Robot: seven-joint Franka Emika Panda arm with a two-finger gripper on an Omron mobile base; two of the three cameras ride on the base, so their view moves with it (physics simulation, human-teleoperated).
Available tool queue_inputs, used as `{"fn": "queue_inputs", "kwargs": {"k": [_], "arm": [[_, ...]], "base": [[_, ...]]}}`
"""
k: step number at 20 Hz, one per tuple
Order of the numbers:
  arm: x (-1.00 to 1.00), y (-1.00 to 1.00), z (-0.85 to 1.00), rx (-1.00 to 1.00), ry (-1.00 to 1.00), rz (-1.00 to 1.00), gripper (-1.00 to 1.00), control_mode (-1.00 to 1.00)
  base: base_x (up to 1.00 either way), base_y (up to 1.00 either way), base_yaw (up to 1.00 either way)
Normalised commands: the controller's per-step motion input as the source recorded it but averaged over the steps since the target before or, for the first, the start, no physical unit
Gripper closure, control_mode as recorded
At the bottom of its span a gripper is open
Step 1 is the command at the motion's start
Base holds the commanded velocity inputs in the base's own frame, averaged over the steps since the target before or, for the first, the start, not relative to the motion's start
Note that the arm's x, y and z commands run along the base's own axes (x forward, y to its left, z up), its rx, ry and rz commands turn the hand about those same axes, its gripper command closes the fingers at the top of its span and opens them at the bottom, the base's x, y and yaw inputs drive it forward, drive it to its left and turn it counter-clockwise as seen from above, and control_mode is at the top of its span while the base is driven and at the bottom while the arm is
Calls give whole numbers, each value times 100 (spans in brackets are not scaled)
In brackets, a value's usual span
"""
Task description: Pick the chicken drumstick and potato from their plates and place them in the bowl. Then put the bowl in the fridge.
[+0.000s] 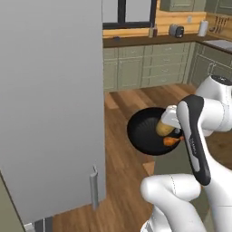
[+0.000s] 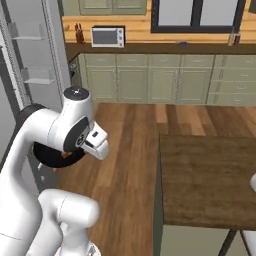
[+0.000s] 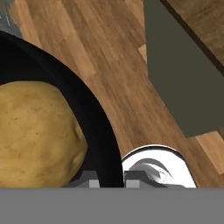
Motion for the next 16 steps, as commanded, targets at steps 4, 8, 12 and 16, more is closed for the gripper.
{"fn": "queue_inputs", "kwargs": {"k": [4, 8, 12, 16], "arm": [[0, 0, 0, 0, 0, 0, 100, 100], [0, 0, 0, 0, 0, 0, 100, 100], [0, 0, 0, 0, 0, 0, 100, 100], [0, 0, 0, 0, 0, 0, 100, 100]], "base": [[100, -1, 0], [100, -35, 18], [89, -73, 43], [60, -52, 50]]}}
